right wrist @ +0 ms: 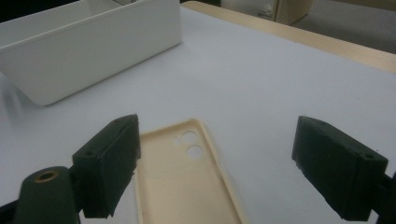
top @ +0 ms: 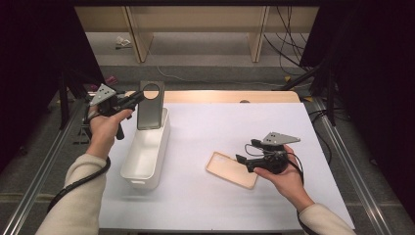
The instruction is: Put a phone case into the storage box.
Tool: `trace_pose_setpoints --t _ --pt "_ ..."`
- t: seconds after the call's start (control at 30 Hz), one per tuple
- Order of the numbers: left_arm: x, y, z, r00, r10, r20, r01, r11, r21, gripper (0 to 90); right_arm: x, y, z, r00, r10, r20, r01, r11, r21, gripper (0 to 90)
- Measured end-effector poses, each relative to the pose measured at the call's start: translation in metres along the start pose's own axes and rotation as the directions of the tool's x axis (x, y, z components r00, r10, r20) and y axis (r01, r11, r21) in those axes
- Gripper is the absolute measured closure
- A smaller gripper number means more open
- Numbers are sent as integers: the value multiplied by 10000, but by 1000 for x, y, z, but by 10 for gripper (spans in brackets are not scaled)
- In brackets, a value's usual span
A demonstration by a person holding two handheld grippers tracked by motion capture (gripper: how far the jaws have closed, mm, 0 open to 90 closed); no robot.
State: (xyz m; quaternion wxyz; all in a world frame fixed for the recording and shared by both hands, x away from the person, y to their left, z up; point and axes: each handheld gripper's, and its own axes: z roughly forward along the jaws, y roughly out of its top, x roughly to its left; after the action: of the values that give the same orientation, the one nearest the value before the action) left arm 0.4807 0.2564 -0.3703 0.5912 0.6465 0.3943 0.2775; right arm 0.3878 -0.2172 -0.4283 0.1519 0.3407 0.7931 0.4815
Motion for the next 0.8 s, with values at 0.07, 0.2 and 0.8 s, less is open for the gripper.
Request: trace_pose_setpoints --t 0.07,0.2,0.8 --pt "0 0 1 10000 -2 13 2 10000 13 813 0 0 0 10000 -2 1 2 10000 -1 162" --pt "1 1 4 10000 10 31 -10 10000 16 813 0 0 0 10000 15 16 -15 10000 -1 162" --pt "7 1 13 10000 -2 58 1 9997 257 813 -1 0 -1 10000 39 51 -39 9999 -105 161"
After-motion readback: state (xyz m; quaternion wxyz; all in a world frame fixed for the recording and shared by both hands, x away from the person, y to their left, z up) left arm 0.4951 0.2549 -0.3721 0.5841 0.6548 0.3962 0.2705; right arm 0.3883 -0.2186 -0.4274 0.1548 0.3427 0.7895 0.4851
